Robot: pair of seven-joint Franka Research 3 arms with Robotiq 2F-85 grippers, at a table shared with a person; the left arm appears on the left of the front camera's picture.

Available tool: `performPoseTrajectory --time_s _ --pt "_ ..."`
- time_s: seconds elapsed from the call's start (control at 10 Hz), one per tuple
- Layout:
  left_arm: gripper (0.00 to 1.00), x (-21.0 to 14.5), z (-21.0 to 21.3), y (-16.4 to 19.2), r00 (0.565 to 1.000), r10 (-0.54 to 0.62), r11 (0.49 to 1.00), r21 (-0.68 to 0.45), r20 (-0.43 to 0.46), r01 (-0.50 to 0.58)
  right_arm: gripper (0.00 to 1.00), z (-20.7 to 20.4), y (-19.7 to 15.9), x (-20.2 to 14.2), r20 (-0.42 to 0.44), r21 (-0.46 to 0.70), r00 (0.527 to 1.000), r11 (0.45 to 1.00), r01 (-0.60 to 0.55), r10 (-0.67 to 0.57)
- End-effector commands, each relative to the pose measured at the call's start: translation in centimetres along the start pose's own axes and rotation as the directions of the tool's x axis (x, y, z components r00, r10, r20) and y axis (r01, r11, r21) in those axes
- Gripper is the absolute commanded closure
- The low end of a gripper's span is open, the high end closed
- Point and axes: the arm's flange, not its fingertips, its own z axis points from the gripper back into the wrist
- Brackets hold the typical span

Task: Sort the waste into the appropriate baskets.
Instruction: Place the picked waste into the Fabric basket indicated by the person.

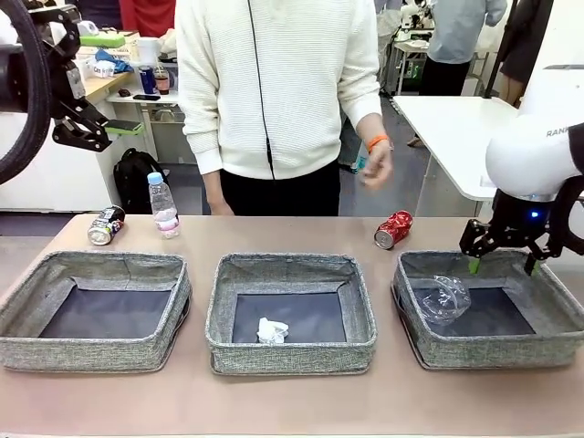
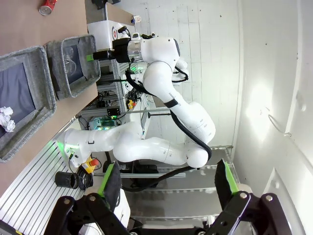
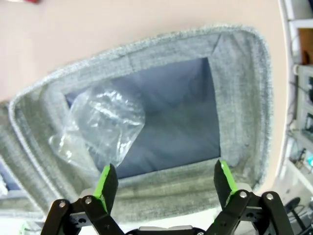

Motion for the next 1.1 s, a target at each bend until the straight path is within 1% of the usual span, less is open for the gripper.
performPoseTrajectory --time_s 0.0,0.1,0.2,0.3,0.4,0.5,0.6,0.7,0.8,0.9,1.0 --pt "0.00 -0.2 0.2 0.1 1.000 -0.021 1.000 0.003 -0.015 0.021 0.00 4.1 0.4 -1.5 -0.082 0.152 0.996 0.988 -0.014 0.027" --pt "0.00 -0.2 0.2 0.1 1.000 -0.021 1.000 0.003 -0.015 0.021 0.00 7.1 0.9 -2.6 -0.078 0.303 0.993 0.951 -0.060 0.087" --pt "0.00 -0.2 0.2 0.1 1.000 -0.021 1.000 0.003 -0.015 0.021 0.00 9.8 1.7 -3.7 -0.051 0.439 0.986 0.890 -0.121 0.159" --pt "0.00 -0.2 0.2 0.1 1.000 -0.021 1.000 0.003 -0.015 0.021 0.00 11.3 2.6 -4.3 0.018 0.565 0.970 0.798 -0.211 0.244" --pt "0.00 -0.2 0.2 0.1 1.000 -0.021 1.000 0.003 -0.015 0.021 0.00 12.0 3.2 -4.5 0.086 0.716 0.944 0.640 -0.280 0.317" --pt "0.00 -0.2 0.2 0.1 1.000 -0.021 1.000 0.003 -0.015 0.021 0.00 12.6 2.9 -4.7 0.183 0.876 0.915 0.363 -0.318 0.360" --pt "0.00 -0.2 0.2 0.1 1.000 -0.021 1.000 0.003 -0.015 0.021 0.00 13.0 1.9 -4.9 0.288 0.940 0.892 0.074 -0.332 0.349" --pt "0.00 -0.2 0.2 0.1 1.000 -0.021 1.000 0.003 -0.015 0.021 0.00 13.4 1.5 -5.3 0.291 0.950 0.895 0.006 -0.311 0.338" --pt "0.00 -0.2 0.2 0.1 1.000 -0.021 1.000 0.003 -0.015 0.021 0.00 14.2 1.4 -6.1 0.333 0.942 0.888 -0.077 -0.326 0.317" --pt "0.00 -0.2 0.2 0.1 1.000 -0.021 1.000 0.003 -0.015 0.021 0.00 15.3 0.9 -6.8 0.357 0.933 0.891 -0.158 -0.324 0.279" --pt "0.00 -0.2 0.2 0.1 1.000 -0.021 1.000 0.003 -0.015 0.021 0.00 17.0 0.8 -7.4 0.223 0.972 0.929 -0.138 -0.190 0.295"
